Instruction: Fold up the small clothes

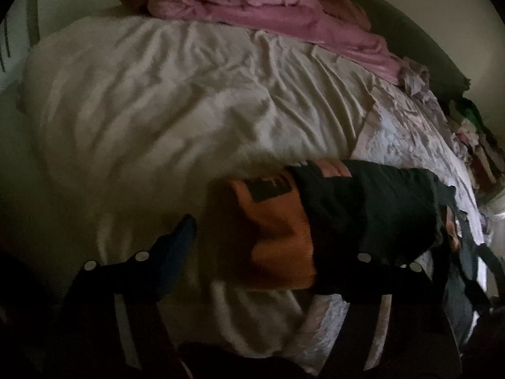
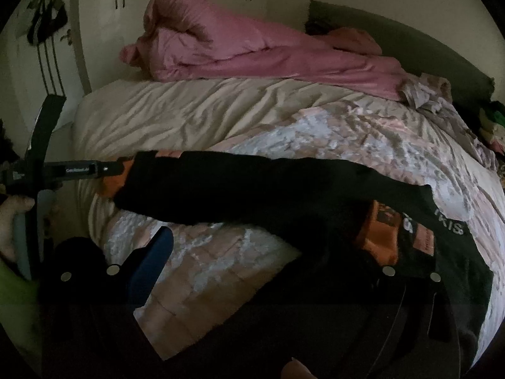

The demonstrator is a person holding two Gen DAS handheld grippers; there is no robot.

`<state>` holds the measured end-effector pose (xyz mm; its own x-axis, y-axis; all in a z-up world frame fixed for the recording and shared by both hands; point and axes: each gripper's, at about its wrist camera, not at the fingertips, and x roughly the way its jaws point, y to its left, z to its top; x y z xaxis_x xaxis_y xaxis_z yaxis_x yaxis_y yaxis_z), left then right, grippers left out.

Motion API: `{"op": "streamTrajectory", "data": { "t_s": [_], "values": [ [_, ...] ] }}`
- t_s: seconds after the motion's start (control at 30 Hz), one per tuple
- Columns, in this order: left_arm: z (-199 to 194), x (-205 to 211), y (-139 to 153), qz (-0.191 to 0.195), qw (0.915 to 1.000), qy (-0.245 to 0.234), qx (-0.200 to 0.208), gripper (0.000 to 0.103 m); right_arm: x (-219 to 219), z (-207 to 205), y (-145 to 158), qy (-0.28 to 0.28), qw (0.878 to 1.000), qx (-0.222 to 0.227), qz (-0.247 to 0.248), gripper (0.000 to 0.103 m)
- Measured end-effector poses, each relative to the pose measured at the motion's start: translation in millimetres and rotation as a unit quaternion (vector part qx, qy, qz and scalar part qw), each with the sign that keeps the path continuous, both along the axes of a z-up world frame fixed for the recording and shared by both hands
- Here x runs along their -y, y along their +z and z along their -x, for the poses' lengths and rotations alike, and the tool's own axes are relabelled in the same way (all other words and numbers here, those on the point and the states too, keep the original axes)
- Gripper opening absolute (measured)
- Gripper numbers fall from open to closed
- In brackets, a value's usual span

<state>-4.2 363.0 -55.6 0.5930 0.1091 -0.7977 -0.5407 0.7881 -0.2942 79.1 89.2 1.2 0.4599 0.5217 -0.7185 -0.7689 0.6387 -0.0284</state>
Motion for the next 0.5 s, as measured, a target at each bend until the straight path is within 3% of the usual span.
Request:
{"op": "streamTrajectory", "data": {
  "t_s": [0.03, 0.1, 0.27, 0.5],
  "values": [
    [-3.0, 1.7, -2.8, 0.003, 1.0000, -0.003, -0.003, 0.066, -2.9, 1.1, -1.5, 0.002, 1.000, -0.001, 0.002, 0.098],
    [-8.3, 6.6, -5.9, 0.003, 0.9999, -0.010, -0.004, 0.047, -7.8, 3.3, -4.7, 0.008, 1.000, -0.004, 0.004, 0.098],
    [-15.8, 15.3, -4.2, -0.001, 0.9997, -0.026, 0.004, 0.018, -11.5, 4.4, -10.0, 0.008, 1.000, -0.011, 0.006, 0.098],
    [-10.6, 31.3, 34.2, -0.017, 0.9975, -0.029, 0.063, 0.014, 8.3, -0.4, -11.1, -0.016, 1.000, -0.020, -0.003, 0.098]
  ]
}}
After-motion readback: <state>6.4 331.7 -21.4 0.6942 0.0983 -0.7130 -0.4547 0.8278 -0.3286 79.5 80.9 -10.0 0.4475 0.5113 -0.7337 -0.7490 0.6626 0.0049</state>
